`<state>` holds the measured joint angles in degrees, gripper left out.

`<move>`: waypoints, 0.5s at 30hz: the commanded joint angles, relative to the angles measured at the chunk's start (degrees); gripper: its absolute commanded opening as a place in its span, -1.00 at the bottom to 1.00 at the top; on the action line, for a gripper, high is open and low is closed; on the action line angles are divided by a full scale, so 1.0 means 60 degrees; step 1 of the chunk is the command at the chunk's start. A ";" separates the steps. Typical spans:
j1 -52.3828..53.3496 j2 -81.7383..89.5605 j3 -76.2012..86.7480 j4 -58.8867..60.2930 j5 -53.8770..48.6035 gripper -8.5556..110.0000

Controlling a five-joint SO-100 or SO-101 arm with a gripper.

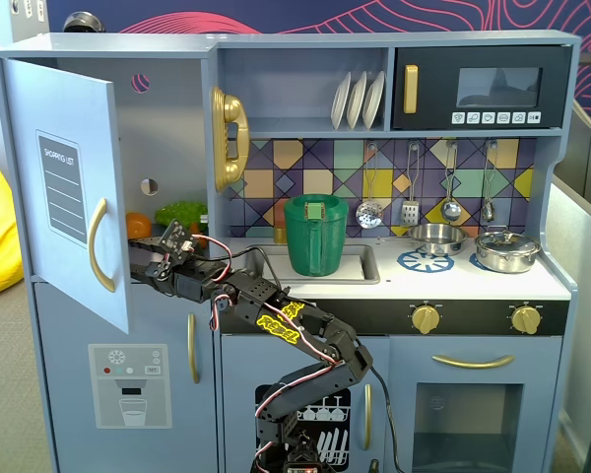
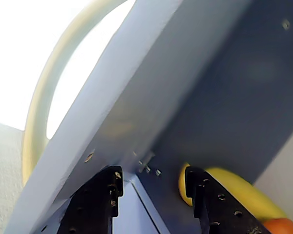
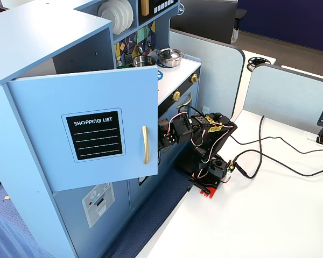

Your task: Open the left cabinet door

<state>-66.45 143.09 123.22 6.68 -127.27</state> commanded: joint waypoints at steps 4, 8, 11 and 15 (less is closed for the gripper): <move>0.4028 0.1055 0.0776 0.0249 0.1392 -0.75; 0.7061 0.1978 0.1655 0.2300 0.2505 -0.75; 0.8584 0.2651 0.2373 0.3823 0.3369 -0.76; 0.9902 0.3267 0.3047 0.5889 0.4629 -0.76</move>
<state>-14.59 158.82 139.75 32.96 -105.29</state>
